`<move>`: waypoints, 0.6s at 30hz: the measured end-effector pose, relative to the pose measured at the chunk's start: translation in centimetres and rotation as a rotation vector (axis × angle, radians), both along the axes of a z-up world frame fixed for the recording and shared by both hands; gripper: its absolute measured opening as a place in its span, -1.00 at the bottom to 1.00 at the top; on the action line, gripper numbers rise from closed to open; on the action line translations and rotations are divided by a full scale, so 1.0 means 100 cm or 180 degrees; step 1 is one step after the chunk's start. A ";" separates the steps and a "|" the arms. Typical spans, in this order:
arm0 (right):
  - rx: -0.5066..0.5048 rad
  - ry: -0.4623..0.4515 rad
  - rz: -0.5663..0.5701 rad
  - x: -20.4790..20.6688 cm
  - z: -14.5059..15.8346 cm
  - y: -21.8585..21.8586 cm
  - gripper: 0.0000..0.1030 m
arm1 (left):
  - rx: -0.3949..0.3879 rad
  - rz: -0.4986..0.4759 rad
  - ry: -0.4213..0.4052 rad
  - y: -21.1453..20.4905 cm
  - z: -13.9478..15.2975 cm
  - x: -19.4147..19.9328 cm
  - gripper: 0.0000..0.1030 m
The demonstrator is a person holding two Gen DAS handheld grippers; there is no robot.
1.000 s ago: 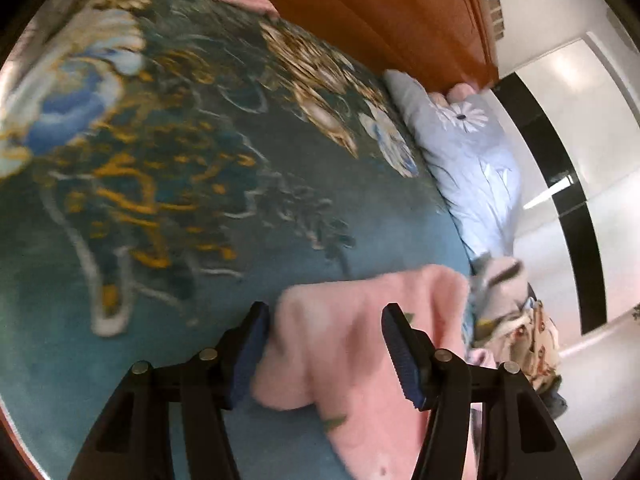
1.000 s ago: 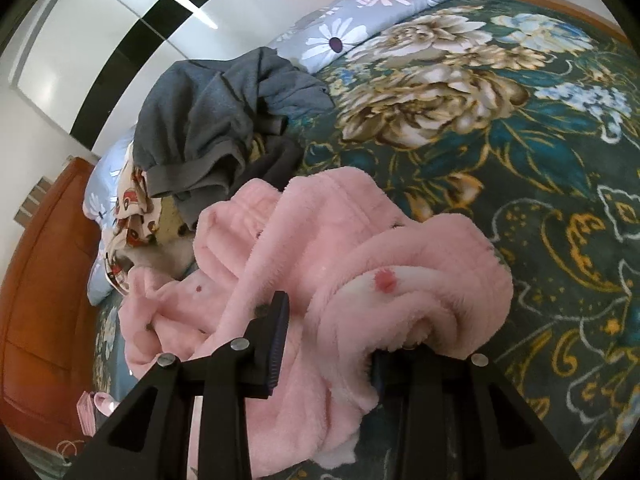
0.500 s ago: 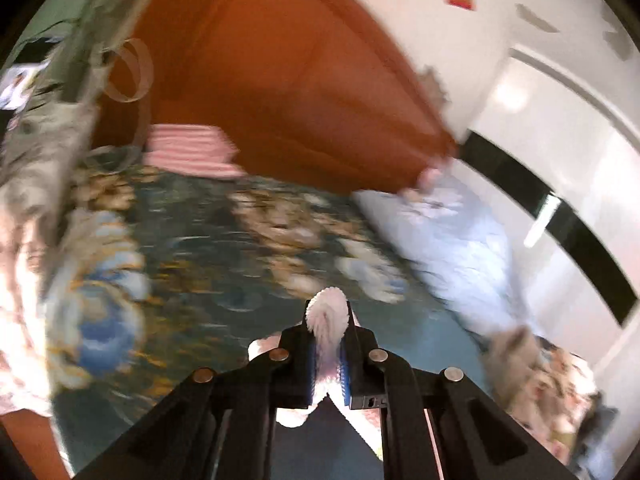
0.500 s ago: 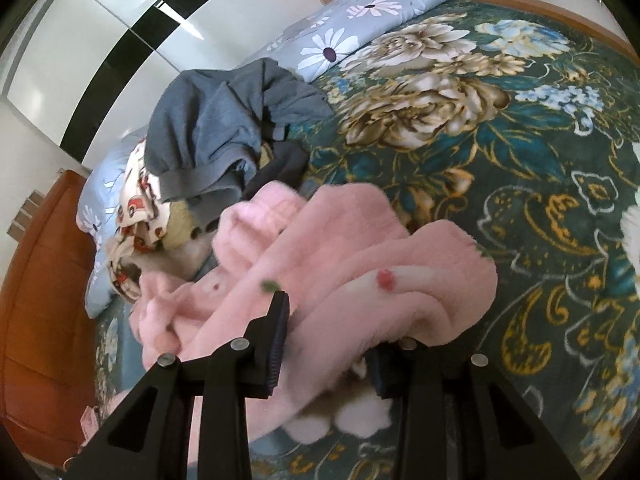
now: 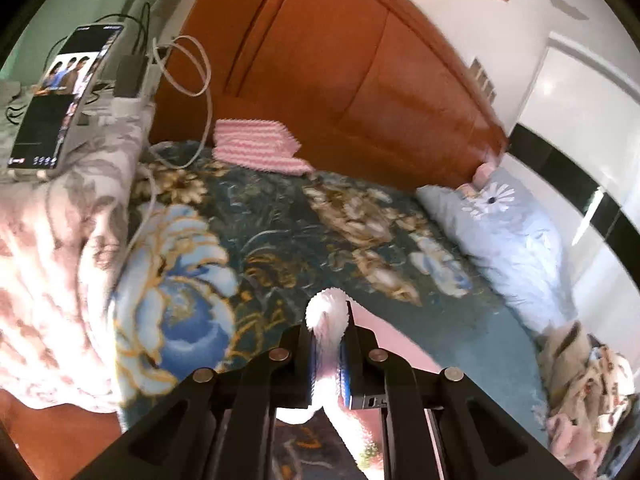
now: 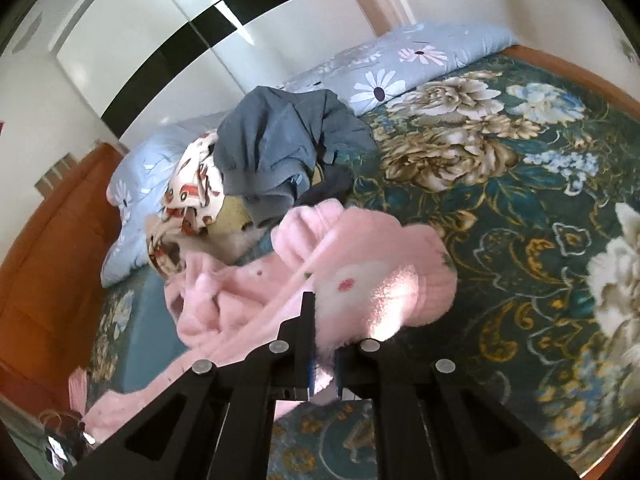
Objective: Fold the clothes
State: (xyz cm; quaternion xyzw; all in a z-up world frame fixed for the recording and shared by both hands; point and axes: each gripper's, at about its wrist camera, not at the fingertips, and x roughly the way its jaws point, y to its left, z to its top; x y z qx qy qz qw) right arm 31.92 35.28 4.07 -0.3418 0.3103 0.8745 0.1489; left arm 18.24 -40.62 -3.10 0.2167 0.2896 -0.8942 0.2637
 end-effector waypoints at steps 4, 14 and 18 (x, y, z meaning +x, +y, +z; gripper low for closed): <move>-0.0131 -0.0664 0.0085 0.011 -0.054 -0.004 -0.88 | 0.0130 0.0091 -0.0156 -0.007 -0.015 0.000 -0.81; -0.0600 -0.0801 0.0225 0.032 -0.098 0.009 -0.74 | -0.0110 0.0169 -0.0483 0.010 -0.015 0.005 -0.30; -0.0528 -0.0549 0.0307 0.044 -0.079 0.021 -0.11 | -0.0254 0.0389 -0.0611 0.014 -0.008 0.012 0.26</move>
